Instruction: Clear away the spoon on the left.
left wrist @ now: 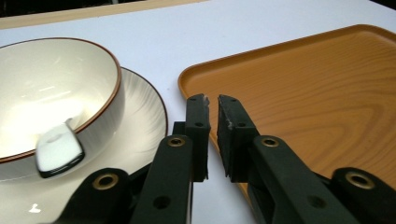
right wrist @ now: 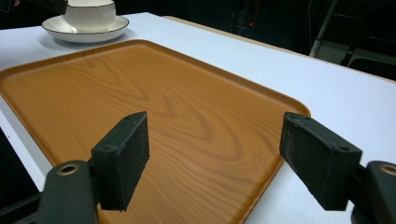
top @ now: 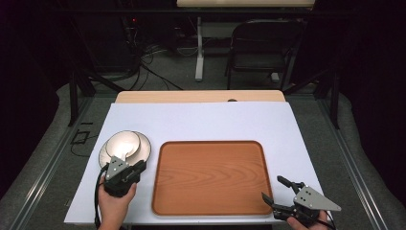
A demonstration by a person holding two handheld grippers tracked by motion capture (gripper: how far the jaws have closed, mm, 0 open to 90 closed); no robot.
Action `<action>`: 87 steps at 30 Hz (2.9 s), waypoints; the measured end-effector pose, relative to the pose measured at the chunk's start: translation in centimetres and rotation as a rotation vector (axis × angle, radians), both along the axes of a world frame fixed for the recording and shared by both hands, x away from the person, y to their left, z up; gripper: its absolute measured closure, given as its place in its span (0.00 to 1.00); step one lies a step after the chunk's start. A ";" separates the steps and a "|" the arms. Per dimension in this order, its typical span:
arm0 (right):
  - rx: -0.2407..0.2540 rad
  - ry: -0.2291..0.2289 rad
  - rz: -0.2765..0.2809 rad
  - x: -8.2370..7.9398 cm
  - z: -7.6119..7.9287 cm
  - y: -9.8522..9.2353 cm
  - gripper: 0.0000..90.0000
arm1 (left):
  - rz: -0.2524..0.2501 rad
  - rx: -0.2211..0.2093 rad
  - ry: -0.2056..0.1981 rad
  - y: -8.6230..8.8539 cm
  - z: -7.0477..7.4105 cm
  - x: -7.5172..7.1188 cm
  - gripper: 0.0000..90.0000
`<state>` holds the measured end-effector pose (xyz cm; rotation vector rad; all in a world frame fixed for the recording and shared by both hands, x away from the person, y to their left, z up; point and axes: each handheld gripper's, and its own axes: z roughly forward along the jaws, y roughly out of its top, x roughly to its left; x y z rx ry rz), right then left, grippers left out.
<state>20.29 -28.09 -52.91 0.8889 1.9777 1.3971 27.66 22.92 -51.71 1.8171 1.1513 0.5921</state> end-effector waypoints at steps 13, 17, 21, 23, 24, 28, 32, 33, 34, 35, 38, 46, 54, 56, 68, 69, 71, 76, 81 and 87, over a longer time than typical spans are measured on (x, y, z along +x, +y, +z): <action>0.000 -0.001 0.000 0.0 0.0 0.0 0.26 | 0.047 -0.011 0.018 1.4 0.6 0.7 1.00; 0.000 0.000 0.000 0.0 0.0 0.0 0.26 | 0.067 -0.010 0.022 1.7 0.4 0.7 1.00; -0.001 0.000 0.000 0.0 0.0 0.0 0.26 | 0.089 -0.009 0.028 2.3 0.2 0.6 1.00; 0.000 0.001 -0.001 0.0 0.0 0.0 0.26 | 0.100 -0.010 0.031 2.6 0.2 0.5 1.00; 0.001 0.002 -0.002 0.0 0.0 0.0 0.26 | 0.106 -0.012 0.029 2.8 0.2 0.4 1.00; 0.000 0.002 -0.002 0.0 0.0 0.0 0.26 | 0.125 -0.012 0.026 3.6 0.3 0.2 1.00; 0.002 0.007 -0.003 0.0 0.0 0.1 0.26 | 0.146 -0.019 0.022 4.3 0.3 0.1 1.00; 0.002 0.006 -0.003 0.0 0.0 0.1 0.26 | 0.150 -0.017 0.024 4.5 0.3 0.1 1.00; 0.002 0.007 -0.003 0.1 0.0 0.0 0.26 | 0.155 -0.020 0.021 4.7 0.3 0.1 1.00; 0.002 0.006 -0.003 0.1 0.0 0.0 0.26 | 0.159 -0.017 0.022 4.9 0.3 0.0 1.00; 0.000 0.006 -0.002 0.1 0.0 0.0 0.26 | 0.173 -0.016 0.021 5.4 0.3 0.0 1.00; 0.000 0.011 -0.002 0.1 0.0 0.1 0.26 | 0.218 -0.014 0.011 6.7 0.4 0.2 1.00; 0.001 0.009 -0.003 0.1 0.0 0.0 0.26 | 0.254 -0.006 0.007 7.8 0.2 0.9 1.00; -0.001 0.009 -0.002 0.1 0.0 0.0 0.26 | 0.265 -0.002 0.006 8.1 0.2 1.2 1.00; -0.001 0.010 -0.001 0.1 0.0 0.1 0.26 | 0.358 -0.006 0.010 10.4 0.0 3.6 1.00; -0.001 0.010 -0.001 0.1 0.0 0.1 0.26 | 0.363 -0.015 0.009 10.6 0.0 3.8 1.00; 0.000 0.010 -0.001 0.1 0.0 0.1 0.26 | 0.371 -0.030 0.012 10.8 0.0 4.1 1.00; 0.000 0.011 -0.001 0.1 0.0 0.0 0.26 | 0.387 -0.048 0.010 11.1 0.2 4.9 1.00; -0.001 0.010 0.000 0.1 0.0 0.0 0.26 | 0.391 -0.064 0.007 11.3 0.4 5.4 1.00; -0.001 0.010 0.000 0.1 0.0 0.0 0.26 | 0.402 -0.100 0.016 11.5 0.5 5.4 1.00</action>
